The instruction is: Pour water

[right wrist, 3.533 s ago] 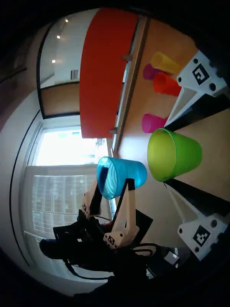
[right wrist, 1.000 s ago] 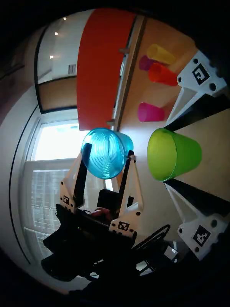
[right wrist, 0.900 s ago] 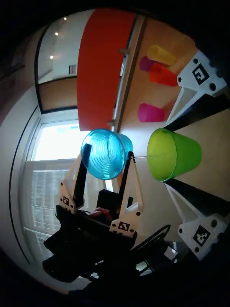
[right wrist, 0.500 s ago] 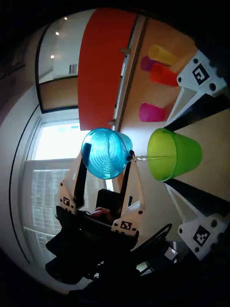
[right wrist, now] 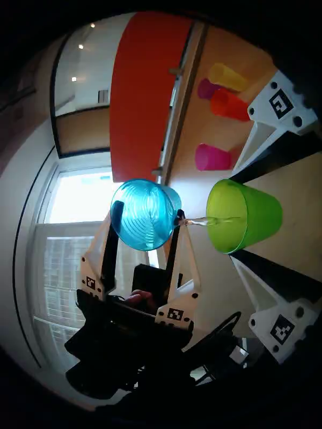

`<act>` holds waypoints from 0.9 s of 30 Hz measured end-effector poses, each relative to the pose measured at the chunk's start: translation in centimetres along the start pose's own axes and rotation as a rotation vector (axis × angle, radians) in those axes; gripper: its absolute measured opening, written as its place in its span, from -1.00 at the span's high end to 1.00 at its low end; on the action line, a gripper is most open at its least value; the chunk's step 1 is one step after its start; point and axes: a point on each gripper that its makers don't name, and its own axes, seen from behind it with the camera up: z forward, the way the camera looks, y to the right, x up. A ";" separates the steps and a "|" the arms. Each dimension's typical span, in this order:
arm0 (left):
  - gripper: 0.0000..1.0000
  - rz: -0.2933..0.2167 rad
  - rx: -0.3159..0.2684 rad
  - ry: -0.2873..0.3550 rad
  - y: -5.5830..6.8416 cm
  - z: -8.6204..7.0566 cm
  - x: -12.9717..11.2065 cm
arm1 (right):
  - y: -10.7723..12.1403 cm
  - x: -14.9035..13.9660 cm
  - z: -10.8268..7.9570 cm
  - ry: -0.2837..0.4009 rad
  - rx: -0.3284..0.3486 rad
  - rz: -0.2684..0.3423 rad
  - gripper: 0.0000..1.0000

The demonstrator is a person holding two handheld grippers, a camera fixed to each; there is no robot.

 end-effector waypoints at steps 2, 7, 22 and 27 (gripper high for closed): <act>-0.72 0.008 0.003 0.000 0.0 0.0 0.0 | 0.0 0.0 0.0 0.000 -0.001 -0.001 -0.82; -0.72 0.019 0.007 0.000 0.0 0.0 0.0 | 0.1 0.0 -0.1 0.001 -0.002 -0.004 -0.83; -0.72 0.055 0.027 -0.002 -0.2 0.0 0.1 | 0.3 0.0 -0.2 -0.001 -0.003 -0.010 -0.83; -0.72 0.073 0.032 -0.001 -0.3 0.0 0.2 | 0.3 0.0 -0.2 -0.002 -0.003 -0.011 -0.82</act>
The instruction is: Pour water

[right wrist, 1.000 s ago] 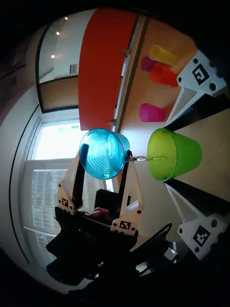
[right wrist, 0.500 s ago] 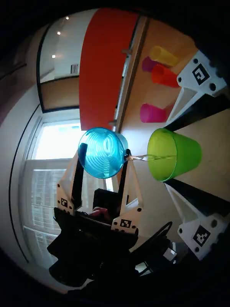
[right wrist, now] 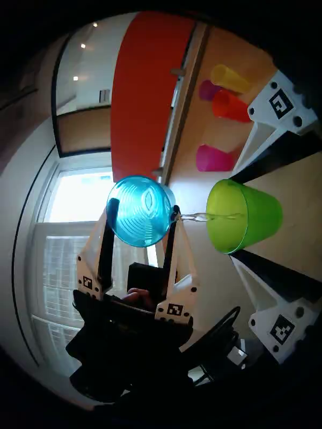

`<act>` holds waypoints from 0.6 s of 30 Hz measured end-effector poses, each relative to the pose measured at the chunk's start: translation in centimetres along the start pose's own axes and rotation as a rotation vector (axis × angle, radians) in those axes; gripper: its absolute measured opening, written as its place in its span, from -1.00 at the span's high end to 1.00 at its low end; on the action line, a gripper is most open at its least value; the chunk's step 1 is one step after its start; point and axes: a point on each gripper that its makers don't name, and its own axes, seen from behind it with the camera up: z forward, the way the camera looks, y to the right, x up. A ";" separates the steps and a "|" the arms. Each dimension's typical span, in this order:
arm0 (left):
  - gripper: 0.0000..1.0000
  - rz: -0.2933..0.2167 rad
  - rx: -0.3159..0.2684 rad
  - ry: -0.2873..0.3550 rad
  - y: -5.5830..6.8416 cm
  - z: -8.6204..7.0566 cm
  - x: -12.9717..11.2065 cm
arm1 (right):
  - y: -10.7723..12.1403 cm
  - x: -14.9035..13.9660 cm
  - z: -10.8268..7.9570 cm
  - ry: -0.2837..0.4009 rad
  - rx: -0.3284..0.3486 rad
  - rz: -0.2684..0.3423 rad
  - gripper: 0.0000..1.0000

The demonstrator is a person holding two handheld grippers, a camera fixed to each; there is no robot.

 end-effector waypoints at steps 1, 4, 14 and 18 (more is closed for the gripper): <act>-0.72 0.004 0.000 0.001 0.0 0.0 0.0 | 0.0 0.0 0.0 0.000 0.000 0.000 -0.83; -0.71 0.013 0.002 0.003 0.0 -0.1 0.1 | 0.0 0.0 0.0 0.001 -0.001 -0.001 -0.83; -0.71 0.046 0.012 0.003 -0.2 0.0 0.2 | 0.1 0.0 0.0 0.000 -0.003 -0.003 -0.83; -0.71 0.056 0.016 0.006 -0.2 0.1 0.2 | 0.1 -0.1 -0.1 0.000 -0.004 -0.003 -0.83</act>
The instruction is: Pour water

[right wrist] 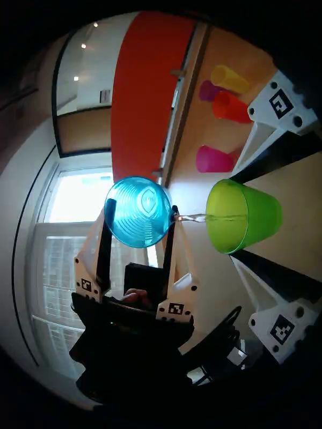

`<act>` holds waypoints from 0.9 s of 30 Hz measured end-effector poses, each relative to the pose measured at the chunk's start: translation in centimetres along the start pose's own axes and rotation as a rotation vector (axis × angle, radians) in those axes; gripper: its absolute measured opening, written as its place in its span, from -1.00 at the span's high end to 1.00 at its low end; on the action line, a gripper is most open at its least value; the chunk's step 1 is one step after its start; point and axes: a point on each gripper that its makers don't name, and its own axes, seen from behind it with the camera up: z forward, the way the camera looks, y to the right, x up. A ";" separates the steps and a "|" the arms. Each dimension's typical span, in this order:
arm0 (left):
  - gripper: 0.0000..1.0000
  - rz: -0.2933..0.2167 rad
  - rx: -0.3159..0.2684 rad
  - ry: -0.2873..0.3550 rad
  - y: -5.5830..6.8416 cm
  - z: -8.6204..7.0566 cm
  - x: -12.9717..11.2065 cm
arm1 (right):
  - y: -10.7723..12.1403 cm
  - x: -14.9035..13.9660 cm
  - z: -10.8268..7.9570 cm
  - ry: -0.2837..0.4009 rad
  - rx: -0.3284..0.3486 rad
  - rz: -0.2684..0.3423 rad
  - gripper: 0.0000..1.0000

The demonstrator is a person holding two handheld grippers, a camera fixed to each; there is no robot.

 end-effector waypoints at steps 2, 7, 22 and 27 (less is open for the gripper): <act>-0.72 0.002 0.001 0.001 0.0 0.1 0.0 | 0.0 0.0 0.0 0.000 -0.001 0.000 -0.83; -0.72 0.025 0.006 0.002 -0.1 0.1 0.0 | 0.1 0.0 0.0 -0.001 -0.002 -0.002 -0.83; -0.72 0.093 0.023 0.002 -0.7 -0.3 0.6 | 0.3 0.0 -0.2 0.000 -0.007 -0.006 -0.83; -0.72 0.114 0.026 0.001 -0.6 -0.3 0.6 | 0.3 -0.1 -0.2 0.001 -0.008 -0.005 -0.83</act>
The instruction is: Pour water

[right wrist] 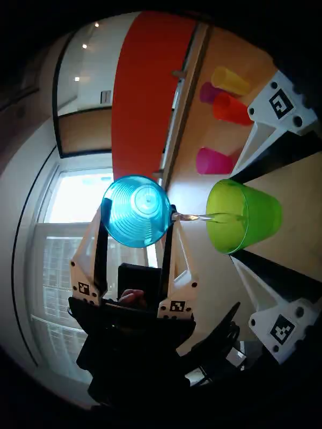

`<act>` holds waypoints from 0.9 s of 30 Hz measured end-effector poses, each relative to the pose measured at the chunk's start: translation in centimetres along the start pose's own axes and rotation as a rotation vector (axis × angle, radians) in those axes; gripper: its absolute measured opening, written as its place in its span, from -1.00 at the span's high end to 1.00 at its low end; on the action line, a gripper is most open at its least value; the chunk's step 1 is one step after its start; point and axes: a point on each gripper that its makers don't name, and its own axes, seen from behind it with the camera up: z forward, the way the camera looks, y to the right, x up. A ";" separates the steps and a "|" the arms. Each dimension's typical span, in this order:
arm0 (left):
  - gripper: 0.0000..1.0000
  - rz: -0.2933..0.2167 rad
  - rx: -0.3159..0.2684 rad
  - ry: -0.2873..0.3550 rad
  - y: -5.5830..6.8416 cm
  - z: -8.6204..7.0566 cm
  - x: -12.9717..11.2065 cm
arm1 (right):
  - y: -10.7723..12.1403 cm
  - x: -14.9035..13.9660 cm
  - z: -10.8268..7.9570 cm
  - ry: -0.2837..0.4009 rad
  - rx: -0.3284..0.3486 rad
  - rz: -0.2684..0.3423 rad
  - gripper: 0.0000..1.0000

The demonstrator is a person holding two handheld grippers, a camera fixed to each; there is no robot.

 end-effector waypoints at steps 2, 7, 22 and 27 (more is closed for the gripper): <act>-0.72 0.003 0.001 0.002 0.0 0.0 0.1 | 0.0 0.0 0.0 -0.001 0.000 -0.001 -0.82; -0.71 0.020 0.005 0.001 -0.2 0.0 0.2 | 0.1 0.0 0.1 0.000 -0.002 0.000 -0.82; -0.72 0.072 0.014 0.004 0.1 0.2 0.5 | 0.1 0.0 0.1 0.004 -0.004 0.001 -0.82; -0.72 0.077 0.015 0.007 0.1 0.1 0.7 | 0.2 0.1 0.1 0.003 -0.006 0.001 -0.83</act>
